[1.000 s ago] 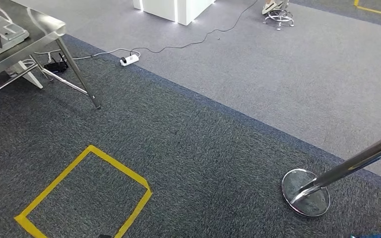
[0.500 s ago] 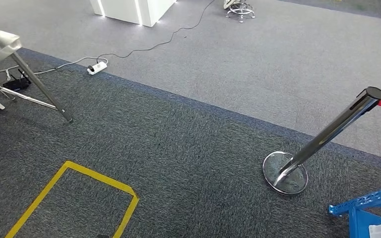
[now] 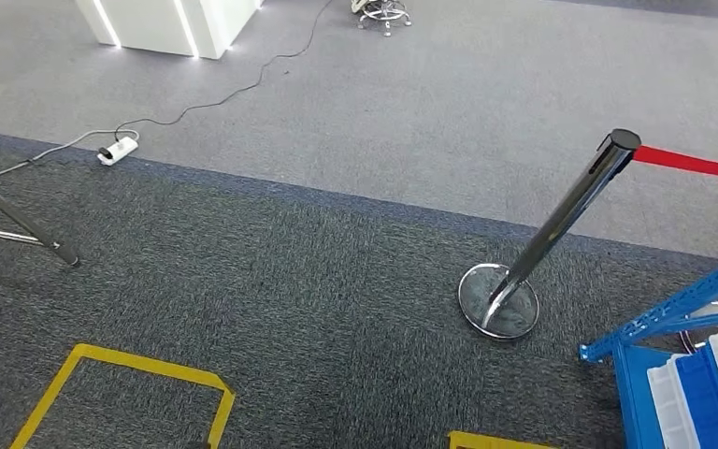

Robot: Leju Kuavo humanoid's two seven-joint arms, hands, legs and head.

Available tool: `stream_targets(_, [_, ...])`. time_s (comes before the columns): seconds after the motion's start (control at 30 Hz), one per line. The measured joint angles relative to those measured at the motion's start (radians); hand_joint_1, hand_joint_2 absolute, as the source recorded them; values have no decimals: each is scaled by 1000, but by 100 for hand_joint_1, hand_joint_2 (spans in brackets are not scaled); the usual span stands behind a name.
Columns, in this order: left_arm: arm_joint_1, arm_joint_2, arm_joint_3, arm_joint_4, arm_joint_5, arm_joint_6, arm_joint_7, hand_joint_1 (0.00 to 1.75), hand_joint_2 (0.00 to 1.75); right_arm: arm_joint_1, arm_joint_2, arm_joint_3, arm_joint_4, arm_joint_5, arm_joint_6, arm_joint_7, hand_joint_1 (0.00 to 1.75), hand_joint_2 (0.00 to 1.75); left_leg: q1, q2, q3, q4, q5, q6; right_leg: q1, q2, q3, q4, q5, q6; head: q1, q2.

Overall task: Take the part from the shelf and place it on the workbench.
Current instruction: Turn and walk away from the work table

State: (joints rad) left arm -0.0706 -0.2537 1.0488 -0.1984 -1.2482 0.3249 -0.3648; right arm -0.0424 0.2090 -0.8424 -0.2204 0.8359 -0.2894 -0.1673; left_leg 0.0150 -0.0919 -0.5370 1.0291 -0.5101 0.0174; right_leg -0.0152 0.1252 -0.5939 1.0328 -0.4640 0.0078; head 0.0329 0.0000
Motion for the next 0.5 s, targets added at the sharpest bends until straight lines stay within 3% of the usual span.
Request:
stream_targets(0.03, [-1, 0, 0, 0, 0, 0, -1, 0, 0, 2, 0, 0, 0, 1, 0, 0, 0, 0, 0, 12, 1, -2, 3, 6, -2, 11, -3, -3, 4, 7, 0, 0])
stream_targets(0.07, [-2, -1, 0, 0, 0, 0, -1, 0, 0, 4, 0, 0, 0, 1, 0, 1, 0, 0, 0, 26, 5, -9, 8, 13, -2, 5, -6, 1, 2, 12, 0, 0])
stream_targets(0.1, [-2, -1, 0, 0, 0, 0, -1, 0, 0, 5, 0, 0, 0, 1, 0, 1, 0, 0, 1, 40, 8, -17, 12, 22, -1, -17, -15, 18, -10, 16, 1, 0])
stream_targets(0.17, [-2, -1, 1, 0, 0, 0, -1, 0, 0, 3, 0, 0, 0, 1, 0, 3, 0, 0, 0, 71, 12, -26, 18, 33, 1, -81, -60, 111, -64, 20, 2, 0])
stream_targets(0.2, [-1, 0, 1, 0, 0, 0, -1, 0, 0, 2, 0, 0, 0, 1, 1, 4, 0, 0, -2, 87, 12, -27, 17, 36, 1, -101, -92, 177, -95, 22, 2, 0])
stream_targets(0.27, [2, 1, 1, 0, 0, 1, 1, 0, 0, 2, 0, 0, 0, 3, 1, 7, 0, 0, -5, 119, 11, -26, 15, 37, -2, -116, -134, 265, -122, 27, 2, 0])
stream_targets(0.3, [1, 1, 1, 0, 0, 0, 2, 0, 0, 3, 0, 0, 0, 5, 1, 8, 0, 0, -6, 133, 12, -25, 14, 36, -3, -120, -127, 257, -108, 28, 2, 0])
stream_targets(0.33, [1, 1, 1, 0, 0, 0, 3, 0, 0, 5, 0, 0, 0, 7, 1, 9, 0, 0, -6, 145, 13, -25, 12, 35, -3, -126, -100, 210, -80, 28, 2, 0])
stream_targets(0.4, [-1, 1, 1, 0, 0, -2, 2, 0, 0, 6, -1, 0, 0, 12, 1, 10, 0, 0, -8, 165, 17, -22, 5, 28, -1, -159, -21, 71, -24, 23, 2, 0])
stream_targets(0.43, [-1, 2, 1, 0, 0, -2, 2, 0, 0, 4, -1, 0, 0, 13, 1, 10, 0, 0, -10, 172, 19, -21, 2, 23, 3, -172, 6, 22, -11, 18, 2, 0])
stream_targets(0.5, [-3, 2, 1, 0, 0, -3, 0, 0, 0, 4, -1, 0, 0, 13, 1, 10, 0, 0, -12, 186, 24, -22, -3, 11, 11, -177, 18, -6, -10, 8, 2, 0])
